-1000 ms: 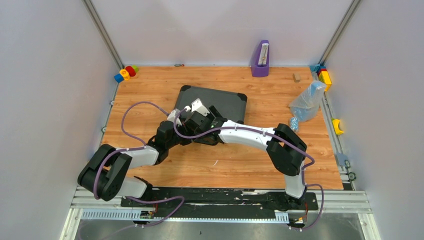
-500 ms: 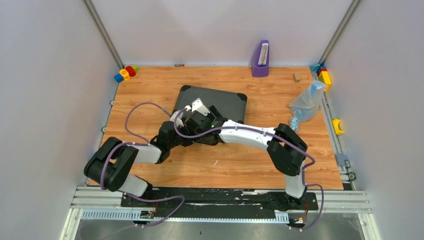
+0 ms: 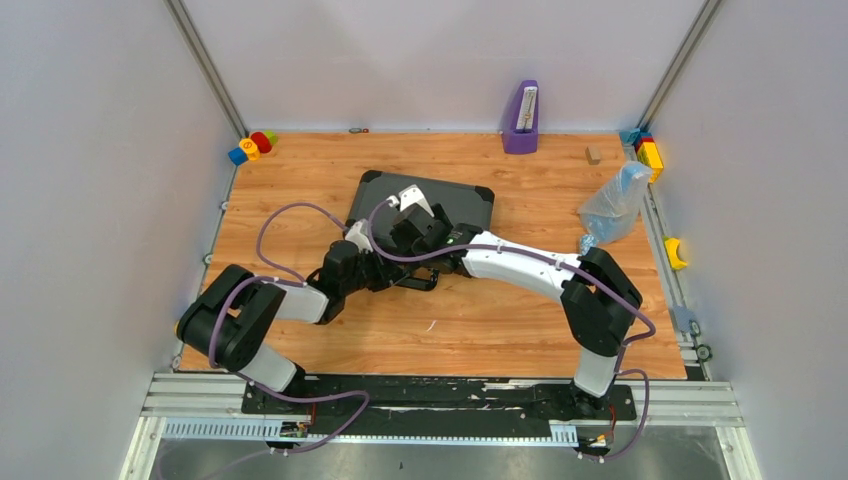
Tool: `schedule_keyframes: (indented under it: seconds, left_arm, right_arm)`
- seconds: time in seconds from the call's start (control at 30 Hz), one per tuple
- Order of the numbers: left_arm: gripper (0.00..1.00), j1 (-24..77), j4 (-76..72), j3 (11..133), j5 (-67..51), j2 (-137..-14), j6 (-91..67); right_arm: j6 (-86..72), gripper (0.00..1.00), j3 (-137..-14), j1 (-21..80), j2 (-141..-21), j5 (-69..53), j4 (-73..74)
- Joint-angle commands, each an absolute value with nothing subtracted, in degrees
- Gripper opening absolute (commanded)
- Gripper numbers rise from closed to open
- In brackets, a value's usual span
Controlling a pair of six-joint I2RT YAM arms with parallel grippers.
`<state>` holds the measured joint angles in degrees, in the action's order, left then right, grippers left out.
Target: Pack up texas hold em set
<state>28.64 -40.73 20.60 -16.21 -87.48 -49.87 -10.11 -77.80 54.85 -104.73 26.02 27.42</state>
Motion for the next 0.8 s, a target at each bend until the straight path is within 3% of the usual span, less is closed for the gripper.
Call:
schedule_keyframes:
  seconds: [0.0,0.47,0.77]
  left_arm:
    - [0.00,29.60,-34.35,24.21,-11.41,-85.02,-46.21]
    - [0.00,30.12,-28.60,28.33,-9.05,-90.49,-40.58]
    - [0.00,33.88,-15.05,30.85,4.77,-86.69,-32.74]
  right_arm:
    - [-17.01,0.69,-71.82,54.34,-110.85,7.80,33.85]
    - [-16.96,0.68,-70.35,53.30,-109.12,6.93,33.31]
    - [-16.96,0.67,-69.67,52.61,-108.13,6.11,32.71]
